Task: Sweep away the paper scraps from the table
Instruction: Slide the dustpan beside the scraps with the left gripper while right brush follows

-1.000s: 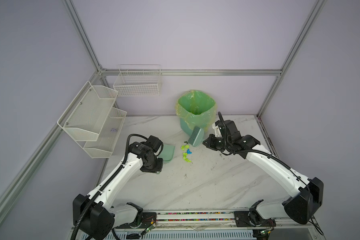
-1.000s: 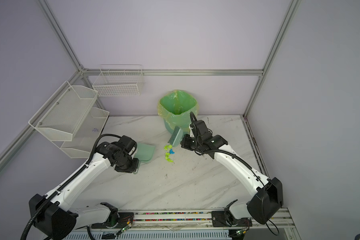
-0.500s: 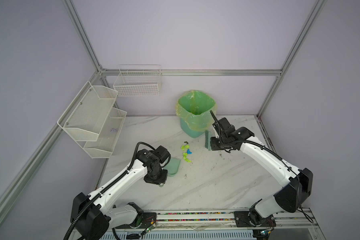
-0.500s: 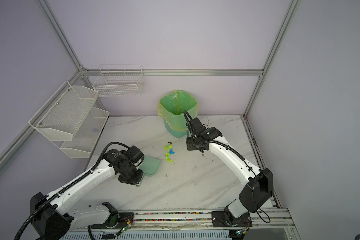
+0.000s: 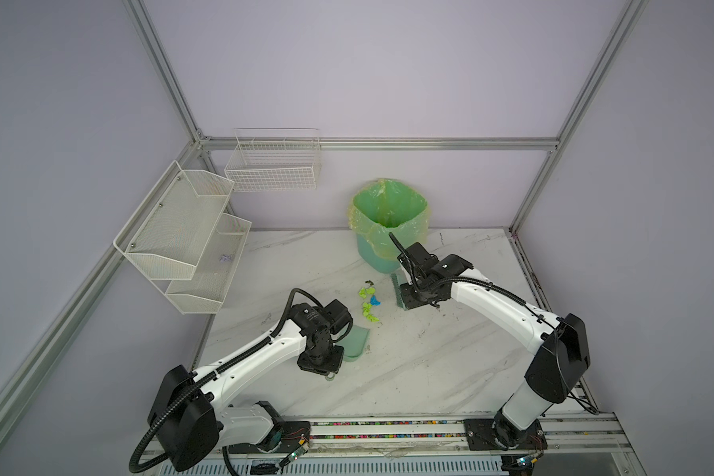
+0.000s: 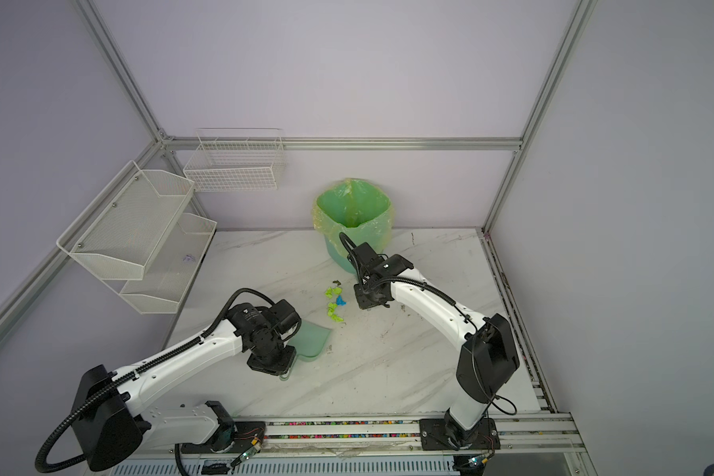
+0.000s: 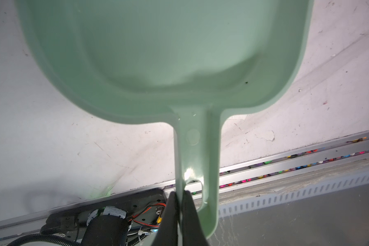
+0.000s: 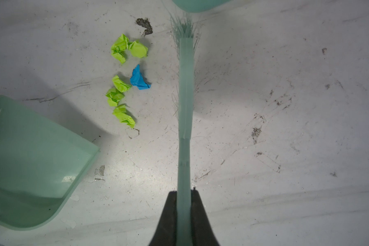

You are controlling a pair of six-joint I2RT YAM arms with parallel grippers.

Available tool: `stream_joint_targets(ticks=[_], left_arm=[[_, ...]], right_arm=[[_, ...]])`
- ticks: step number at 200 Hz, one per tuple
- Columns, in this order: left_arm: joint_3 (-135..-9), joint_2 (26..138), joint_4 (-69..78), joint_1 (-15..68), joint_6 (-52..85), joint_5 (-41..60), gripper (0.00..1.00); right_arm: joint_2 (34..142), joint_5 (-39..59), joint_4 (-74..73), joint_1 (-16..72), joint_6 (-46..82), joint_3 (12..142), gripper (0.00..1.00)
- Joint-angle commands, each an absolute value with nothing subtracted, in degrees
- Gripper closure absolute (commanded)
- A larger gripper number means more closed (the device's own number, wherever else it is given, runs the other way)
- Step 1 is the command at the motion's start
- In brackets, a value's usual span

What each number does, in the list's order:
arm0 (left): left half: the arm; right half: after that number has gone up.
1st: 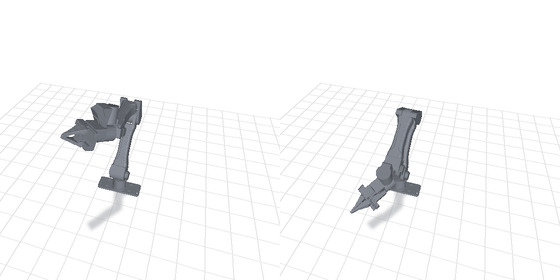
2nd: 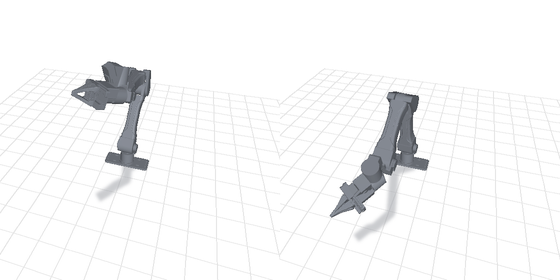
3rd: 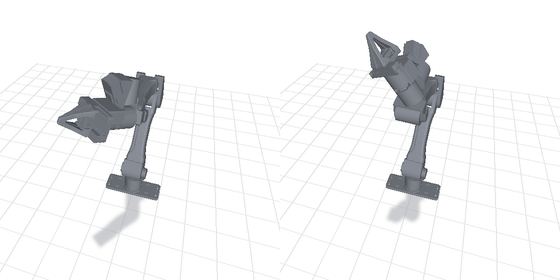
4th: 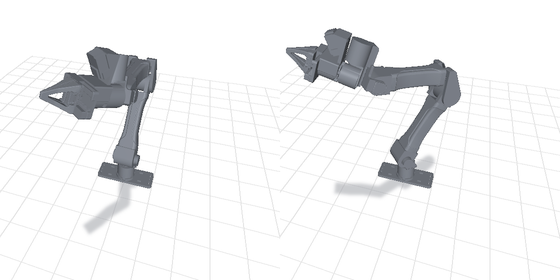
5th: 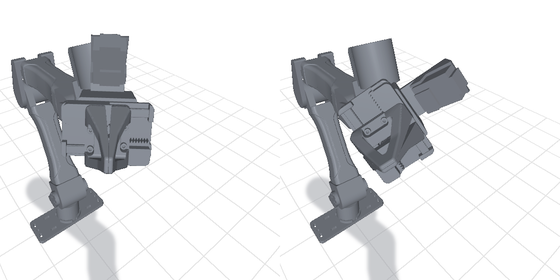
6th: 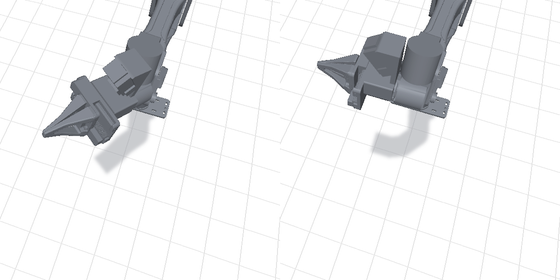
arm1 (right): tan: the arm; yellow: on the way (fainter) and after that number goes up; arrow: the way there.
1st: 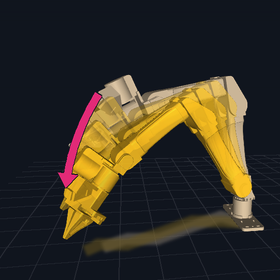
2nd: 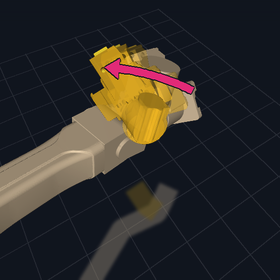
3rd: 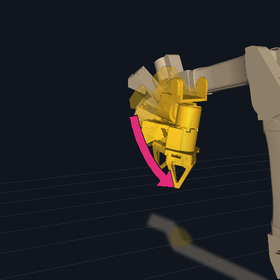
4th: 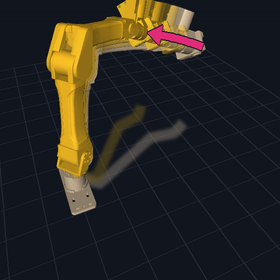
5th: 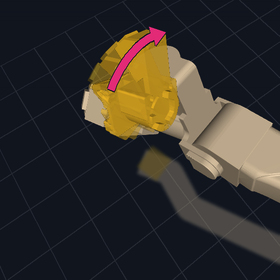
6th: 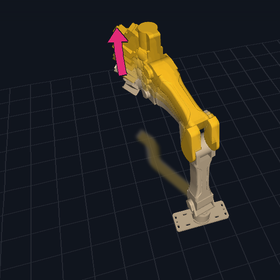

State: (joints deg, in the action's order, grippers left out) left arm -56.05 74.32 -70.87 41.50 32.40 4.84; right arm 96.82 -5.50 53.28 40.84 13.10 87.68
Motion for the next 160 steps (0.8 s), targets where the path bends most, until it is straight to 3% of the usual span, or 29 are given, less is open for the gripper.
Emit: stream_joint_targets(ticks=[1, 115, 160], left_arm=[[-54.15, 75.61, -68.38, 42.43, 33.38, 6.07, 1.00], [-57.68, 85.11, -62.49, 43.11, 32.26, 4.50, 1.00], [-58.95, 86.34, -61.79, 43.08, 31.90, 3.63, 1.00]], right_arm=[[98.17, -8.38, 54.82, 42.15, 10.70, 90.77, 1.00], [109.99, -16.36, 56.97, 47.03, 4.40, 103.23, 1.00], [113.81, -15.18, 57.04, 51.80, 2.91, 104.05, 1.00]])
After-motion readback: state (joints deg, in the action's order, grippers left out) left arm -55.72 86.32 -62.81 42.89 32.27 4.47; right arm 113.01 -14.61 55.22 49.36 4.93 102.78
